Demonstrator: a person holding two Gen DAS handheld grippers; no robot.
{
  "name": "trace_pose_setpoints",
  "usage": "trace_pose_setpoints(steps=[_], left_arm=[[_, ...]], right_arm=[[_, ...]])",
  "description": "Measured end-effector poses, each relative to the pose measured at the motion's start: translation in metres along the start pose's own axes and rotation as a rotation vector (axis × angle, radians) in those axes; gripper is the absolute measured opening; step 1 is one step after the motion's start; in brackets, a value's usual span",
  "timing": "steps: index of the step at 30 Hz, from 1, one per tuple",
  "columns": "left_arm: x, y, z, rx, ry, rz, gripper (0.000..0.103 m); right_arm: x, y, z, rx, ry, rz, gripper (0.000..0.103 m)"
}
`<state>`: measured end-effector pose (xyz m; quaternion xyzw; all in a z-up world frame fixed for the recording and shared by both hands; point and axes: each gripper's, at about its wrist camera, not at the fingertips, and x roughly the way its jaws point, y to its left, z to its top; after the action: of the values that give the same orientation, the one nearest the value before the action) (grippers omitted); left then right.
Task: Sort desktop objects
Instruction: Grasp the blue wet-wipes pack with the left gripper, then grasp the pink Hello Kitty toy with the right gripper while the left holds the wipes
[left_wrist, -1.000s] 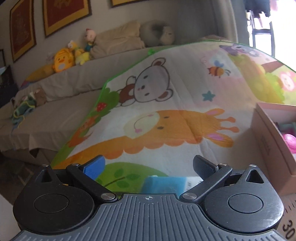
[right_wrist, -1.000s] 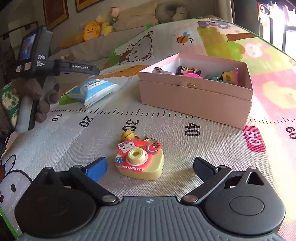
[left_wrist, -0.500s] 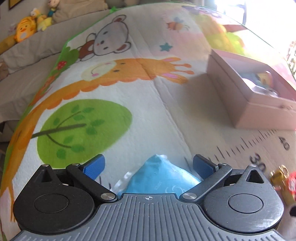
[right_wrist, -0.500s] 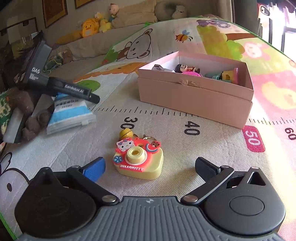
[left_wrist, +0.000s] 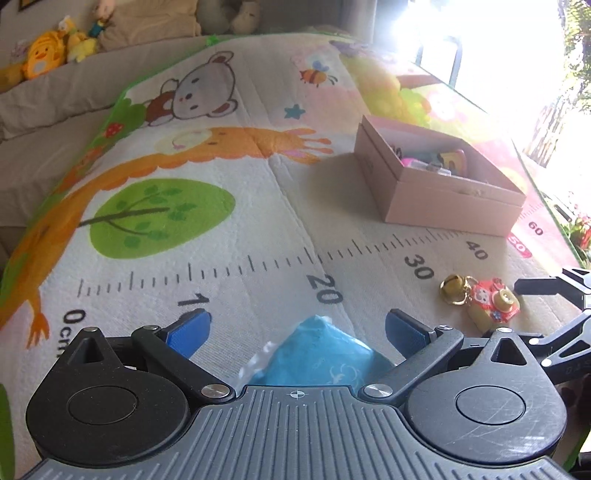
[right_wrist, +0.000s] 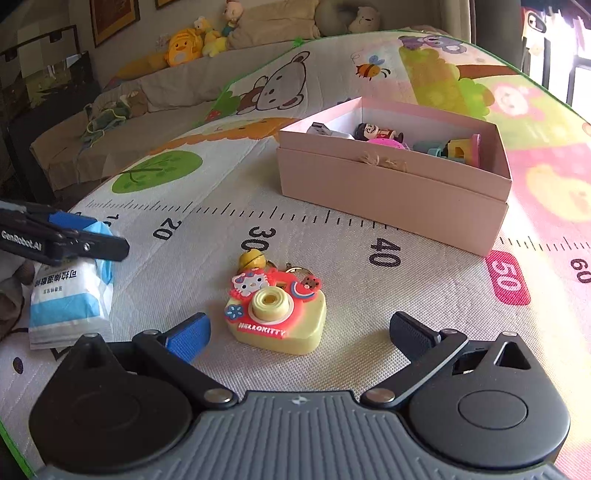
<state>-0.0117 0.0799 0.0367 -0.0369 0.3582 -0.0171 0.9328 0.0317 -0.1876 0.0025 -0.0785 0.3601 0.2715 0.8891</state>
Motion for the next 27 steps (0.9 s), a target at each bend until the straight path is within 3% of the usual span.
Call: trace_pose_setpoints(steps=[5, 10, 19, 27], left_arm=[[-0.014, 0.006, -0.002, 0.017, 0.011, 0.025, 0.103], [-0.025, 0.002, -0.016, 0.011, 0.046, -0.020, 0.103], [-0.045, -0.020, -0.029, 0.063, 0.077, -0.024, 0.103], [-0.021, -0.048, -0.036, 0.086, 0.149, -0.051, 0.103]], right_arm=[[0.000, 0.001, -0.001, -0.012, -0.001, -0.005, 0.103], [-0.002, -0.001, -0.002, 0.002, -0.011, 0.002, 0.103], [-0.005, -0.010, -0.002, 0.062, -0.034, 0.029, 0.103], [-0.009, -0.016, -0.004, 0.117, -0.050, -0.033, 0.103]])
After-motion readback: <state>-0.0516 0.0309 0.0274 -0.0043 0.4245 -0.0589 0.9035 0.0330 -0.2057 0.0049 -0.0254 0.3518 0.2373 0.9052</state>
